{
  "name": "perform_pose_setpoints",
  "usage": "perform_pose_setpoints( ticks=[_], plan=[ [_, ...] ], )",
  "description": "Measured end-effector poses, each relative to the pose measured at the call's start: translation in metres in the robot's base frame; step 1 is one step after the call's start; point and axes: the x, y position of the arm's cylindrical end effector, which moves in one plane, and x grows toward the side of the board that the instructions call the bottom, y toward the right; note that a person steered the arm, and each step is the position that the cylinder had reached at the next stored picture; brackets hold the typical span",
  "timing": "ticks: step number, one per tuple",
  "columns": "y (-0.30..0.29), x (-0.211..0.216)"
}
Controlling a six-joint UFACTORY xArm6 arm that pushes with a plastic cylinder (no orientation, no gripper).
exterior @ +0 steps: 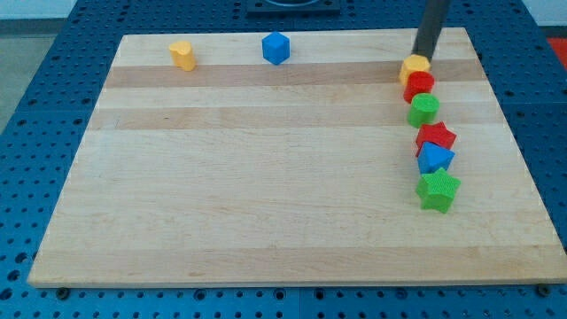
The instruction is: Move the red star to the top left of the hexagon
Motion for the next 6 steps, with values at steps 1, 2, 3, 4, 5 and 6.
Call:
perform_pose_setpoints(
  ticks=[1,2,3,4,5,6],
  plan=[
    [0.025,0.005],
    [0.093,0.0],
    [0.103,0.112],
    [0.08,0.173],
    [-0.016,0.182],
    [-0.069,0.17]
  ],
)
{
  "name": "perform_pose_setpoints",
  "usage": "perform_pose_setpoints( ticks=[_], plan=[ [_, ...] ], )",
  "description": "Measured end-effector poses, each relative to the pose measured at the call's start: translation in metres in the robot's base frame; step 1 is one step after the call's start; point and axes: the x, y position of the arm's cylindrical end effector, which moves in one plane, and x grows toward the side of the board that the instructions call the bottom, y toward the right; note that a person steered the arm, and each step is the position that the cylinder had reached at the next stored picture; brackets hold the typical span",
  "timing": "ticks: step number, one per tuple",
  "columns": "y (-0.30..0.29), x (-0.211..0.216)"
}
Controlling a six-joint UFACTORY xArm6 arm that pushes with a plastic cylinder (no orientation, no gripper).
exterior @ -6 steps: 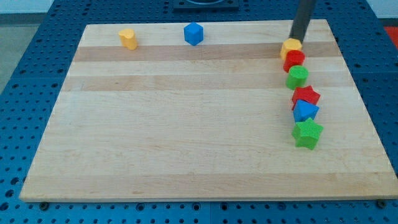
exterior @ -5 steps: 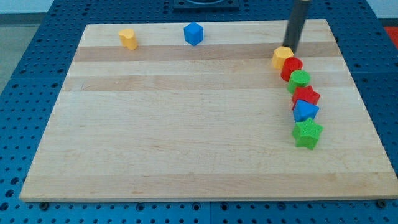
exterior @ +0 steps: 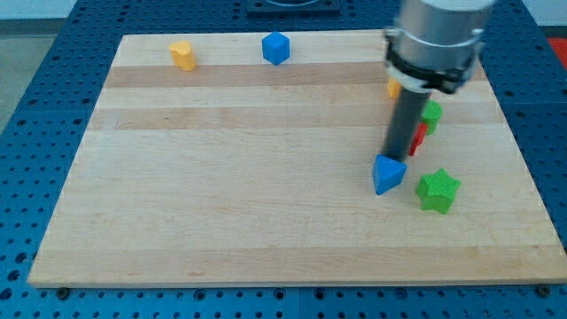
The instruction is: Move the red star to the top left of the hexagon
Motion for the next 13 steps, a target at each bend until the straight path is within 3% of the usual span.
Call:
perform_pose_setpoints(
  ticks=[2,3,5,6,7,8,10,12,13],
  plan=[
    [0.049,0.023],
    [0.047,-0.009],
    [-0.055,-0.083],
    [-0.051,-0.088],
    [0.014,-0.108],
    [0.025,-0.162],
    [0.0,-0.122],
    [-0.057,-0.154],
    [-0.018,-0.165]
  ],
)
